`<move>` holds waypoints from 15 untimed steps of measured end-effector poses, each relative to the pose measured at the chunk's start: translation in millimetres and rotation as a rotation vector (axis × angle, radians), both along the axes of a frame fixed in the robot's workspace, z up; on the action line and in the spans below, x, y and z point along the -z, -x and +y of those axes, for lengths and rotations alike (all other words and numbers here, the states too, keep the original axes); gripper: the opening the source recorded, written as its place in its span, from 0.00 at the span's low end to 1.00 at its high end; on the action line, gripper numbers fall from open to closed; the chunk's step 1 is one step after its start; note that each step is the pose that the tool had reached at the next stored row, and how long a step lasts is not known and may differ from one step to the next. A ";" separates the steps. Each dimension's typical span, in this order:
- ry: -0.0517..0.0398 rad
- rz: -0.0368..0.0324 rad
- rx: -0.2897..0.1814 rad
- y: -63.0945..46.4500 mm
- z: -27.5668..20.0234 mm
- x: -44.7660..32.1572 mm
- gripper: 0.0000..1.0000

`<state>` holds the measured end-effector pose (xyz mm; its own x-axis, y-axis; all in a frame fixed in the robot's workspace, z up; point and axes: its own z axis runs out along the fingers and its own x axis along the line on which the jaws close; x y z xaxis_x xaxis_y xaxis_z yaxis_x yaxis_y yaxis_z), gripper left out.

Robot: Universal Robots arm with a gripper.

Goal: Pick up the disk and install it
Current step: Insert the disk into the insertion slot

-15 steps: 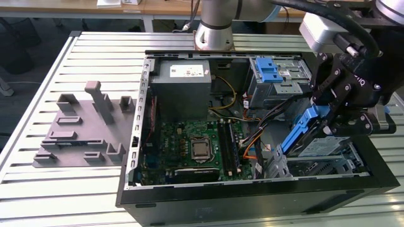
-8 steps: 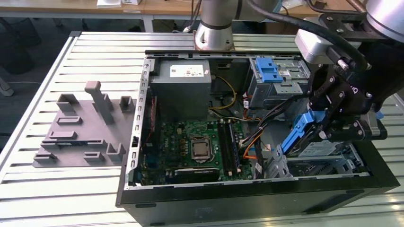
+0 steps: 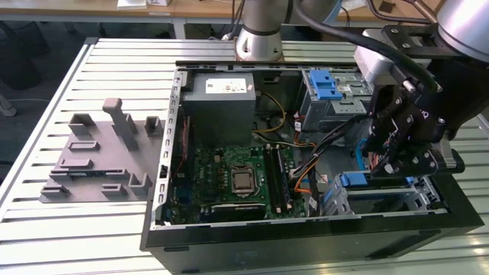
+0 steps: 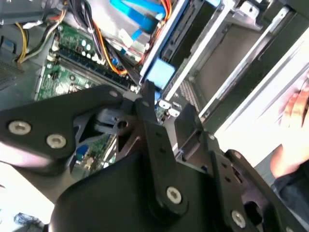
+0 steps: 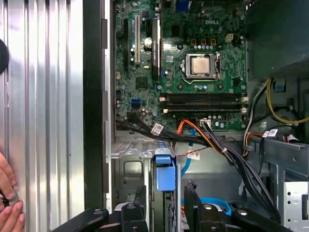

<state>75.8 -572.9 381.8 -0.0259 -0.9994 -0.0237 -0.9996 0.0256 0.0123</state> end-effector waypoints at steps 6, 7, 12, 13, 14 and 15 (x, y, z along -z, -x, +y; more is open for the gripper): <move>0.0000 0.0000 0.000 0.0 0.0 4.5 0.36; 0.0000 0.0000 0.000 0.0 0.0 5.2 0.31; 0.0000 0.0000 0.000 0.0 0.0 8.6 0.13; 0.0000 0.0000 0.000 0.0 0.0 9.4 0.11; 0.0000 0.0000 0.000 0.0 0.0 10.1 0.11; 0.0001 0.0000 0.000 0.0 0.0 10.8 0.11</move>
